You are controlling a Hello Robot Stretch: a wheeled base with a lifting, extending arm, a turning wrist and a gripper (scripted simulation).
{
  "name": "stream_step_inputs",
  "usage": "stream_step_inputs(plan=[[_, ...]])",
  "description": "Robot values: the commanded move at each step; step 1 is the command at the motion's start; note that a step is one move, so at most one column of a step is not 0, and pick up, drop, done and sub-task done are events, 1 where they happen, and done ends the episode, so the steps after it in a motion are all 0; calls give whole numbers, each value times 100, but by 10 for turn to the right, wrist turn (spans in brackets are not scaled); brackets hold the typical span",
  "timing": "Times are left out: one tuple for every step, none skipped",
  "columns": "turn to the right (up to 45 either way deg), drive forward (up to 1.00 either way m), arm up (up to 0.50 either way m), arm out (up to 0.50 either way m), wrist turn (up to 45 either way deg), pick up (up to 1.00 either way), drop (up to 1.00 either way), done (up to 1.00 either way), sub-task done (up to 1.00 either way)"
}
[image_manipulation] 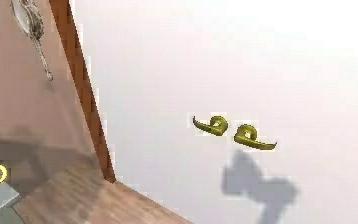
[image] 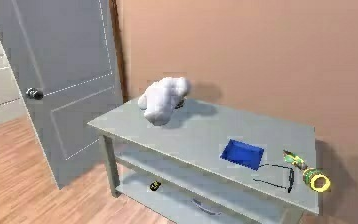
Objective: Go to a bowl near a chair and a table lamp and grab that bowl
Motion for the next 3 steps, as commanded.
stream_step_inputs(plan=[[-450, 0, 0, 0, 0, 0, 0, 0, 0], [-450, 0, 0, 0, 0, 0, 0, 0, 0], [-90, 0, 0, 0, 0, 0, 0, 0, 0]])
